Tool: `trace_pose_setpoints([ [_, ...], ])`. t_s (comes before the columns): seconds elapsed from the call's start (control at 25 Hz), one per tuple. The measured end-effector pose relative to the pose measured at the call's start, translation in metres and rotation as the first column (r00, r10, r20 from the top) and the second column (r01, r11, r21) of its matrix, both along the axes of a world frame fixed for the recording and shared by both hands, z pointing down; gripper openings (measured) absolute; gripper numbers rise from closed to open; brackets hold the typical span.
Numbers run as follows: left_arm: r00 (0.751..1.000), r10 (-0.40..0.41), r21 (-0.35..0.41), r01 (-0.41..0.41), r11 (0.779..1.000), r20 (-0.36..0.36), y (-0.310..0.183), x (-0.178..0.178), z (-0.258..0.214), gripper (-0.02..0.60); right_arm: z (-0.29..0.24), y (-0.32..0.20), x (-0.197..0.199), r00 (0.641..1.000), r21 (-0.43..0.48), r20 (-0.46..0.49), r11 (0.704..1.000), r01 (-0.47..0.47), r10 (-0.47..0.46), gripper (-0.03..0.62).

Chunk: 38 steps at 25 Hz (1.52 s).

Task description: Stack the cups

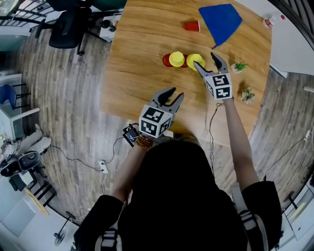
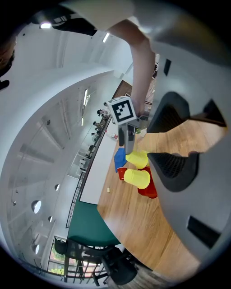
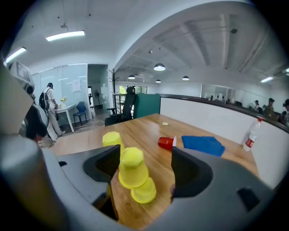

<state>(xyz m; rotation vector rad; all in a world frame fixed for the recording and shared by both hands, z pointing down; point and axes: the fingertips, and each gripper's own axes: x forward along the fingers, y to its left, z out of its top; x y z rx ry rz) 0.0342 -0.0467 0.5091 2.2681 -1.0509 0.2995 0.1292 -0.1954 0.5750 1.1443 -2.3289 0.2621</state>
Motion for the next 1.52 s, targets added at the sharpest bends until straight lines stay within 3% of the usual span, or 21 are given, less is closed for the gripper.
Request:
trace_pose_setpoints([
  [0.16,1.000,0.002,0.005,-0.002,1.000,0.002,0.001,-0.003,0.000,0.155,-0.026,-0.049,0.041,0.998,0.050,0.036,0.998,-0.047,0.045,0.373],
  [0.32,1.000,-0.006,0.009,0.006,1.000,0.000,0.001,-0.004,-0.001,0.155,-0.015,-0.099,0.053,0.999,0.034,0.012,0.998,-0.053,0.052,0.373],
  [0.64,0.999,0.029,0.063,-0.027,0.998,-0.022,-0.001,0.008,-0.018,0.155,0.055,-0.160,0.027,0.999,-0.144,-0.008,0.989,-0.034,0.033,0.365],
  [0.84,1.000,0.016,0.053,-0.015,0.998,-0.008,0.000,0.005,-0.019,0.155,0.084,-0.181,0.010,0.996,-0.303,-0.010,0.948,-0.092,0.093,0.350],
  [1.08,0.999,-0.029,0.020,0.029,0.999,-0.019,-0.001,-0.007,-0.005,0.155,0.104,-0.198,-0.005,0.991,-0.353,-0.020,0.927,-0.129,0.131,0.318],
  [1.2,0.999,-0.037,0.018,0.037,0.999,-0.019,-0.005,-0.010,-0.005,0.155,0.108,-0.203,-0.004,0.989,-0.349,-0.064,0.926,-0.144,0.130,0.266],
  [1.32,0.999,-0.049,0.019,0.049,0.999,-0.015,-0.009,-0.017,-0.004,0.155,0.111,-0.204,0.004,0.982,-0.340,-0.121,0.923,-0.179,0.146,0.117],
  [1.44,0.998,-0.061,0.018,0.062,0.998,-0.016,-0.012,-0.021,-0.003,0.155,0.105,-0.200,0.008,0.981,-0.328,-0.131,0.927,-0.180,0.144,0.094],
  [1.52,0.997,-0.072,0.016,0.072,0.997,-0.023,-0.015,-0.020,-0.005,0.155,0.090,-0.196,0.013,0.981,-0.294,-0.131,0.940,-0.174,0.141,0.036],
])
